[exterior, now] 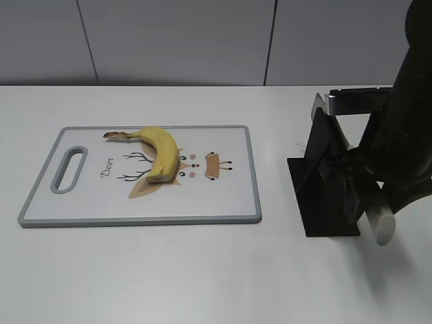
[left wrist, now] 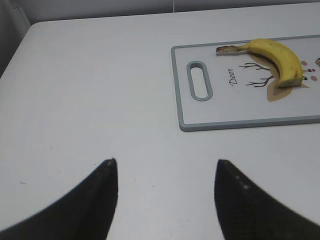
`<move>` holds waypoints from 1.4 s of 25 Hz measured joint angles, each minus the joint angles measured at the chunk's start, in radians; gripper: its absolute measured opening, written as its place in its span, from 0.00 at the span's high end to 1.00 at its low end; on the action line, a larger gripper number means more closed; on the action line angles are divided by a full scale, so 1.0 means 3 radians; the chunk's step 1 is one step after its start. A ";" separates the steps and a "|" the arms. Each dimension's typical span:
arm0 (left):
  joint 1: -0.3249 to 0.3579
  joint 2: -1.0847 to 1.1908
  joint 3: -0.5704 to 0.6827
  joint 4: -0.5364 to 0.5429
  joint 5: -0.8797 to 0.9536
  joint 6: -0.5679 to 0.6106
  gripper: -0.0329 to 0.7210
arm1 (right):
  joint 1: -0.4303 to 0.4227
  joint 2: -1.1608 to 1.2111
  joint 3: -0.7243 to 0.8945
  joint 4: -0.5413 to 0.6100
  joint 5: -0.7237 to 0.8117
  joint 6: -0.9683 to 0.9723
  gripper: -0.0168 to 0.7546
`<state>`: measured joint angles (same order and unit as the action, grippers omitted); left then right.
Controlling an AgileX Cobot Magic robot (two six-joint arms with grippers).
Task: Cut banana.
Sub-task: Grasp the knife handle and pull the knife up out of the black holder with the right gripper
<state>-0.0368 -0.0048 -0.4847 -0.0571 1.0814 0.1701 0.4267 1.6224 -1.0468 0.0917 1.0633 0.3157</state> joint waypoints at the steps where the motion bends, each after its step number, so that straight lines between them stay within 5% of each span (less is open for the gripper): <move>1: 0.0000 0.0000 0.0000 0.0000 0.0000 0.0000 0.18 | 0.0000 0.0000 0.0000 0.0003 0.0000 0.0006 0.50; 4: 0.0000 0.0000 0.0000 0.0000 0.0000 0.0000 0.18 | 0.0000 0.0003 0.0000 0.0003 0.0000 0.0032 0.58; 7: 0.0000 0.0000 0.0000 0.0000 0.0000 0.0000 0.18 | 0.0000 0.0004 0.0000 0.0023 0.0009 0.0116 0.76; 35: 0.0000 0.0000 0.0000 -0.0002 -0.0001 0.0000 0.18 | -0.0007 -0.0571 -0.0049 0.0059 0.0016 0.0364 0.76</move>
<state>-0.0368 -0.0048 -0.4847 -0.0578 1.0812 0.1701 0.4247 1.4510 -1.0614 0.1095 1.0681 0.4249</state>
